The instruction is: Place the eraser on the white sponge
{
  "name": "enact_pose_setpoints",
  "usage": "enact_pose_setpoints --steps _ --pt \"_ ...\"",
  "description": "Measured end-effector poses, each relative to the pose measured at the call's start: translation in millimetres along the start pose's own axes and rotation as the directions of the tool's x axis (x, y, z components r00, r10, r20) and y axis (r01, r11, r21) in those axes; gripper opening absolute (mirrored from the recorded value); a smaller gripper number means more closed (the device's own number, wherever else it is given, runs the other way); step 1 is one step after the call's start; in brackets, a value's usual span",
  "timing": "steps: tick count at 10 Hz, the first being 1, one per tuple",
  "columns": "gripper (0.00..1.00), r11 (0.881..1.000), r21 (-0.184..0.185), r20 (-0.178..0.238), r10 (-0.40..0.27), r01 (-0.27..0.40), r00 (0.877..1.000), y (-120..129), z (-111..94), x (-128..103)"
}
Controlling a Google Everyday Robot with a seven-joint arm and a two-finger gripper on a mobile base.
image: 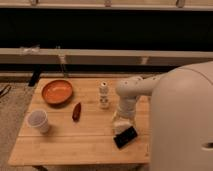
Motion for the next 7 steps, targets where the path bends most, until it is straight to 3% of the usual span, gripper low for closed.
enact_pose_setpoints --steps 2,7 --pt "0.79 0.998 -0.037 0.041 -0.039 0.040 0.998 14.6 -25.9 -5.8" --pt "0.79 0.998 -0.041 0.042 -0.043 0.045 0.998 15.8 -28.2 -5.6"
